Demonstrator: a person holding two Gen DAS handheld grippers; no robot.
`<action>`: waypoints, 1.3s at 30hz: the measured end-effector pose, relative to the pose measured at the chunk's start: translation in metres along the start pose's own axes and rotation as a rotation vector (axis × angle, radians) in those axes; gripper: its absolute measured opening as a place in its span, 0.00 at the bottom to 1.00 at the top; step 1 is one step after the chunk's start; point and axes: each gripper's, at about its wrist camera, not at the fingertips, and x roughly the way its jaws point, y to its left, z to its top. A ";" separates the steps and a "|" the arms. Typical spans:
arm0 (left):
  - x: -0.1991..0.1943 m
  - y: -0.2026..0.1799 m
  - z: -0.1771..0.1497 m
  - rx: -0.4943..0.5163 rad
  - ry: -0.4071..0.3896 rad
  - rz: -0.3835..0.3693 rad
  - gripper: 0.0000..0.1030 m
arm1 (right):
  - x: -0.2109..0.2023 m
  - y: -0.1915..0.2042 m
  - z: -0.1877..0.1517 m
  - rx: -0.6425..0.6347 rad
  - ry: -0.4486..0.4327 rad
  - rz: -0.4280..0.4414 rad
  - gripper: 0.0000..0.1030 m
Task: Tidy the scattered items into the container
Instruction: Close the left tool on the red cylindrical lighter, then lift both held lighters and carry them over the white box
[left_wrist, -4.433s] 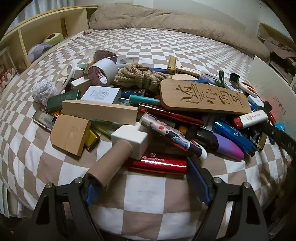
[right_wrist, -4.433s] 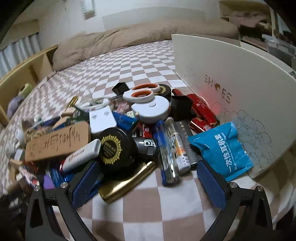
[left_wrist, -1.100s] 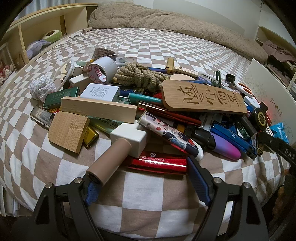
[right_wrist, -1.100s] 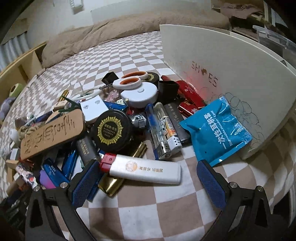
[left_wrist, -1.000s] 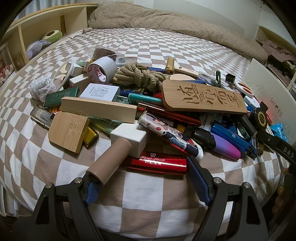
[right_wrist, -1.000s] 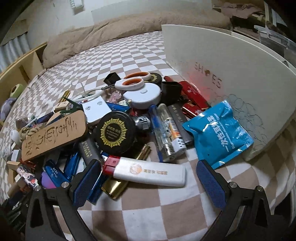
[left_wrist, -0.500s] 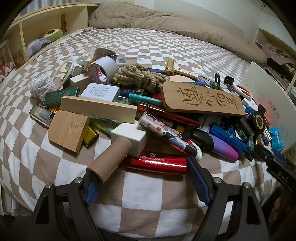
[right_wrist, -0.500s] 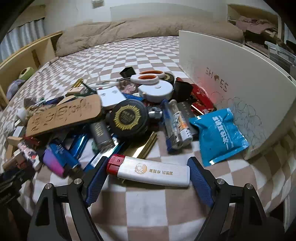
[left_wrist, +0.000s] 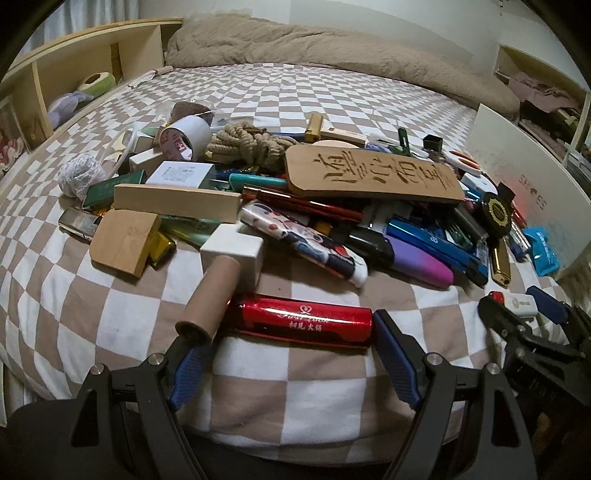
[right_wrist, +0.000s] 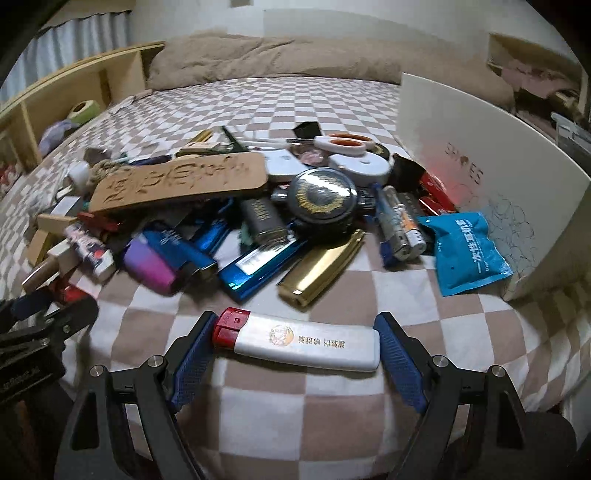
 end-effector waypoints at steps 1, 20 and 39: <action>0.000 -0.001 -0.001 0.002 -0.001 0.001 0.81 | 0.000 0.000 0.000 0.000 0.000 0.006 0.83; -0.007 -0.020 0.002 0.027 0.003 0.003 0.81 | -0.009 -0.006 0.000 0.038 -0.012 0.130 0.83; -0.041 -0.059 0.036 0.037 -0.089 -0.005 0.80 | -0.045 -0.041 0.021 0.152 -0.101 0.225 0.83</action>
